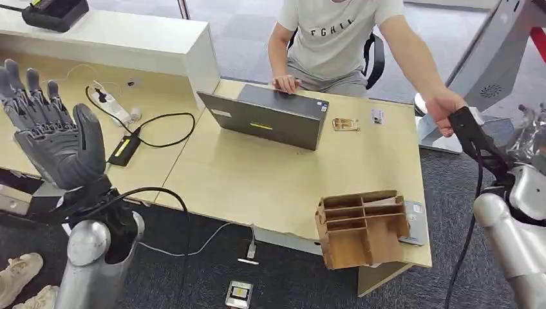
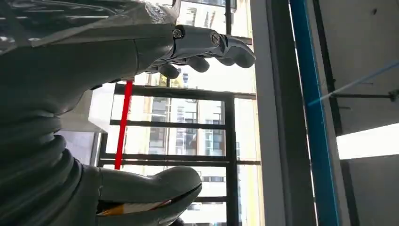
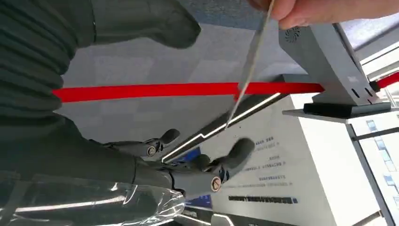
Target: Pass the card to the sensor for recognition and then transmit it.
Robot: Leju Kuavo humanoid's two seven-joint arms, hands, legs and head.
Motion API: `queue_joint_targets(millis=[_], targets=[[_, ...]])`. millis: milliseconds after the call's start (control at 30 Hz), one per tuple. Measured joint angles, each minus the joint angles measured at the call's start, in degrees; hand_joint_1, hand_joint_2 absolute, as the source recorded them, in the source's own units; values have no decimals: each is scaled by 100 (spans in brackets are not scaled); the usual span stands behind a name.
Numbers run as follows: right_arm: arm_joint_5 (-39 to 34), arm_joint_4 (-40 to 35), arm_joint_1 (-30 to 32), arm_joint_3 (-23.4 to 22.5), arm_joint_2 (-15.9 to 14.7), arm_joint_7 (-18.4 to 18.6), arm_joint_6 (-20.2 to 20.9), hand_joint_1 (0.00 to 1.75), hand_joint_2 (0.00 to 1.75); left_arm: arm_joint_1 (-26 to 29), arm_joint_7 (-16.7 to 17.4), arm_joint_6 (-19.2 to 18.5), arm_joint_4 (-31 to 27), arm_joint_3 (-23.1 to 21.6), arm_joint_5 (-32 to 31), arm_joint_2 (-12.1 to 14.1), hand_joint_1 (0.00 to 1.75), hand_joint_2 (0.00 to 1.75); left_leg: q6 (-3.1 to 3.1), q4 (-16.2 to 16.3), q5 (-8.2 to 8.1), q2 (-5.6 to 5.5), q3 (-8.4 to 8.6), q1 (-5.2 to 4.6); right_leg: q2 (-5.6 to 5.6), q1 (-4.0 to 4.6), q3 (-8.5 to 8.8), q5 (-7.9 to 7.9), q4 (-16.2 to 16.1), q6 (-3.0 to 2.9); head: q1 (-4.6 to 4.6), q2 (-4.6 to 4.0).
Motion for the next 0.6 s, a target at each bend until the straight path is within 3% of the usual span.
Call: queue_joint_targets(millis=[400, 600], targets=[[-56, -431, 63, -133, 11, -304, -120, 0, 175, 209, 26, 0, -31, 20, -193, 0, 0, 175, 0, 1, 0, 0, 1, 0, -1, 0, 0, 0, 1, 0, -2, 0], [-227, -1575, 552, -299, -151, -509, 120, 0, 175, 382, 22, 0, -55, 89, -356, -7, 0, 175, 0, 1, 0, -2, 1, 0, -1, 0, 1, 0, 1, 0, 0, 0]])
